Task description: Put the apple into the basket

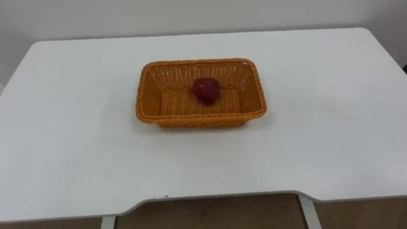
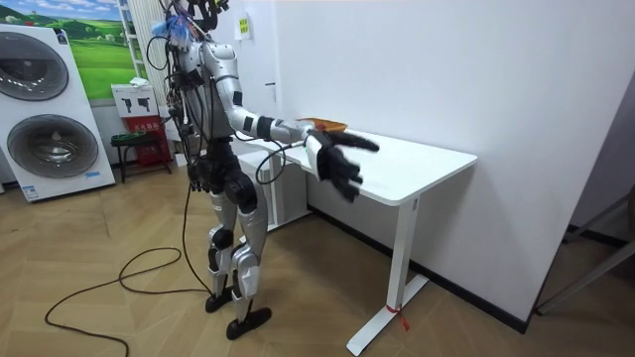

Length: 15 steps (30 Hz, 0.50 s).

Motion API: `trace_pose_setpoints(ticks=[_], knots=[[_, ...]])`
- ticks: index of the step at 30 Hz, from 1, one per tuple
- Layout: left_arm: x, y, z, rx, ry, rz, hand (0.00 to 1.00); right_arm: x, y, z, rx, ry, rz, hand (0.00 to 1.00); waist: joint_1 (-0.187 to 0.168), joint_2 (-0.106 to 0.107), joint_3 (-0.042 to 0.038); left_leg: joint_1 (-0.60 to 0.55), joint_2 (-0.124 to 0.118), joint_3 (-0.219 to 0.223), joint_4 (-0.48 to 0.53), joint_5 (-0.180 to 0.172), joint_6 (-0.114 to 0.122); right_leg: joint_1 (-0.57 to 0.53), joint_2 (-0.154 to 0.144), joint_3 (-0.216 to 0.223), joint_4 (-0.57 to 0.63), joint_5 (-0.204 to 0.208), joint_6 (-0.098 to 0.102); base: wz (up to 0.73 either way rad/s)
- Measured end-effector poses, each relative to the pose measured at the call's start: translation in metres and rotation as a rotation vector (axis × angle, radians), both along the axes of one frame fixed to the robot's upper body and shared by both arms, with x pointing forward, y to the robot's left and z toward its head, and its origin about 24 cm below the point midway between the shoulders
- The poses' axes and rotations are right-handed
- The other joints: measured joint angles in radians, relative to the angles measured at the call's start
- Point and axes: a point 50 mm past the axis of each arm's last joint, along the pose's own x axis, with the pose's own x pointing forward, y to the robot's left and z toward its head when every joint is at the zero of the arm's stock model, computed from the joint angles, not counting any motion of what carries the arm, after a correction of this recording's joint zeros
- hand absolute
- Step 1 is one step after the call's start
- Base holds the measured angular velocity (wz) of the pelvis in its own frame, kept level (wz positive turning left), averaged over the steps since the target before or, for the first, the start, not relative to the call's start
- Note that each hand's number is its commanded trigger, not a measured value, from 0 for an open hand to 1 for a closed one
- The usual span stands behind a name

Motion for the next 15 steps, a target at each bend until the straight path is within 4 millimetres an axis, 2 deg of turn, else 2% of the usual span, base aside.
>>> trace_pose_setpoints(ticks=[1, 3, 4, 6, 7, 8, 10, 11, 15], knots=[[0.000, -0.001, 0.000, -0.003, 0.003, -0.002, 0.00, -0.007, 0.006, -0.013, 0.059, 0.032, 0.007, 0.00, 0.007, -0.001, 0.0008, 0.003, 0.000, 0.001, 0.000, 0.000, 0.000, 0.001, 0.001, 0.003, 0.000, 0.000, 0.000, -0.05], [0.000, -0.006, -0.002, -0.014, 0.009, -0.001, 0.00, -0.035, 0.041, -0.060, 0.291, 0.158, 0.065, 0.00, 0.032, -0.003, 0.0031, 0.017, 0.001, 0.009, 0.002, 0.000, -0.001, 0.012, 0.001, 0.009, -0.001, -0.003, -0.003, -0.07], [0.000, -0.007, -0.003, -0.018, 0.008, 0.000, 0.00, -0.040, 0.051, -0.070, 0.347, 0.173, 0.075, 0.00, 0.036, -0.002, 0.0036, 0.017, 0.001, 0.009, 0.003, 0.000, -0.001, 0.012, 0.000, 0.009, -0.001, -0.003, -0.003, 0.00], [0.000, -0.008, -0.003, -0.038, 0.011, 0.000, 0.00, -0.057, 0.087, -0.099, 0.547, 0.223, 0.139, 0.00, 0.036, -0.002, 0.0049, 0.018, 0.001, 0.003, 0.003, 0.000, -0.001, 0.013, -0.002, 0.004, -0.001, -0.005, -0.002, 0.05], [0.000, -0.009, -0.003, -0.042, 0.015, 0.002, 0.00, -0.059, 0.093, -0.103, 0.582, 0.228, 0.155, 0.00, 0.039, -0.002, 0.0057, 0.021, 0.001, 0.004, 0.002, 0.000, -0.001, 0.013, -0.002, 0.005, -0.001, -0.005, -0.001, 0.00], [-0.001, -0.009, -0.004, -0.053, 0.023, 0.008, 0.00, -0.061, 0.102, -0.108, 0.631, 0.242, 0.203, 0.00, 0.043, -0.001, 0.0102, 0.031, 0.000, 0.005, -0.002, 0.000, 0.000, 0.015, -0.003, 0.011, -0.001, -0.008, 0.001, -0.08], [0.000, -0.010, -0.004, -0.062, 0.028, 0.010, 0.00, -0.063, 0.111, -0.114, 0.668, 0.295, 0.339, 0.00, 0.044, -0.001, 0.0125, 0.035, 0.000, 0.002, -0.007, -0.001, 0.001, 0.015, -0.005, 0.012, -0.002, -0.012, 0.002, -0.03], [0.002, -0.010, -0.005, -0.067, 0.030, 0.011, 0.00, -0.065, 0.116, -0.117, 0.695, 0.334, 0.420, 0.00, 0.047, 0.001, 0.0167, 0.035, 0.000, 0.000, -0.007, -0.001, 0.002, 0.016, -0.006, 0.008, -0.003, -0.012, 0.003, 0.00], [0.005, -0.014, -0.007, -0.093, 0.044, 0.013, 0.00, -0.067, 0.127, -0.123, 0.771, 0.443, 0.651, 0.00, 0.068, 0.000, 0.0176, 0.045, -0.001, 0.003, -0.015, -0.002, 0.002, 0.017, -0.004, 0.019, -0.003, -0.011, 0.003, -0.04]])
